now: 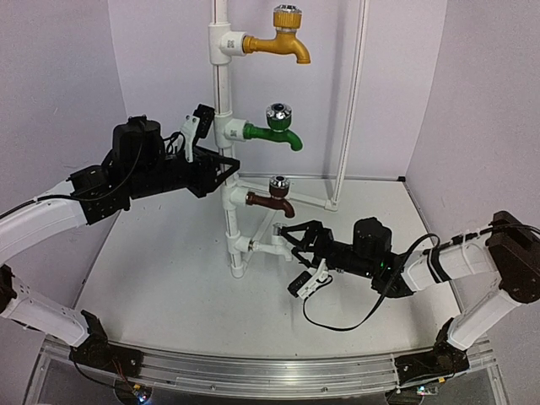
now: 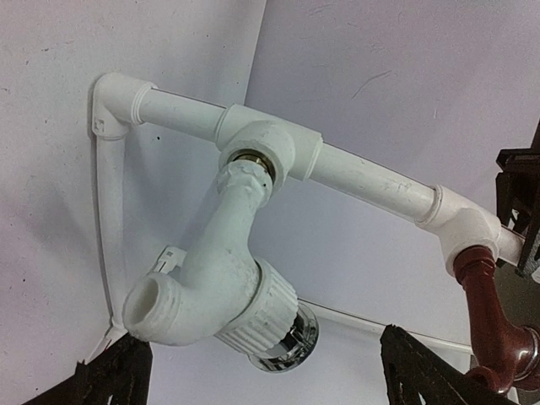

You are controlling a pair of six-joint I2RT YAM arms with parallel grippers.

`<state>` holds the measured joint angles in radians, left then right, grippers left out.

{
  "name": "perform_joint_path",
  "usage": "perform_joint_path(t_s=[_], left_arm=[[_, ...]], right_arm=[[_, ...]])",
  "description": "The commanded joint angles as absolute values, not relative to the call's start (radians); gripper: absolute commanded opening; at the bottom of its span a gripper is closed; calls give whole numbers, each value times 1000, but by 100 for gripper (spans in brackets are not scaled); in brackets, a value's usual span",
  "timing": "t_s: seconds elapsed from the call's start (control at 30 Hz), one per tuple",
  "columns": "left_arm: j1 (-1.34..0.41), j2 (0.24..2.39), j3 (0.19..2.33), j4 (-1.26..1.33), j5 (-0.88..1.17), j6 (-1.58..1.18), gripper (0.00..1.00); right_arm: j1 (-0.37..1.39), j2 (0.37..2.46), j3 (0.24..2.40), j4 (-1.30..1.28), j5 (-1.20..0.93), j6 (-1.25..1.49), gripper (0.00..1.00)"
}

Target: Install the water faucets

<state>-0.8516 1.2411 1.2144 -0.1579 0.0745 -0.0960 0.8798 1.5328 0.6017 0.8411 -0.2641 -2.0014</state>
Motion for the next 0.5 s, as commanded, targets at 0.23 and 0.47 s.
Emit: perform_joint_path(t_s=[0.23,0.47], left_arm=[[-832,1144,1216,-395,83,45,0],[-818,1124,1226,-474,73,62,0]], right_arm=[[897,1615,694,898,-337,-2061,94],[923,1670,736,905,-364,-2094,92]])
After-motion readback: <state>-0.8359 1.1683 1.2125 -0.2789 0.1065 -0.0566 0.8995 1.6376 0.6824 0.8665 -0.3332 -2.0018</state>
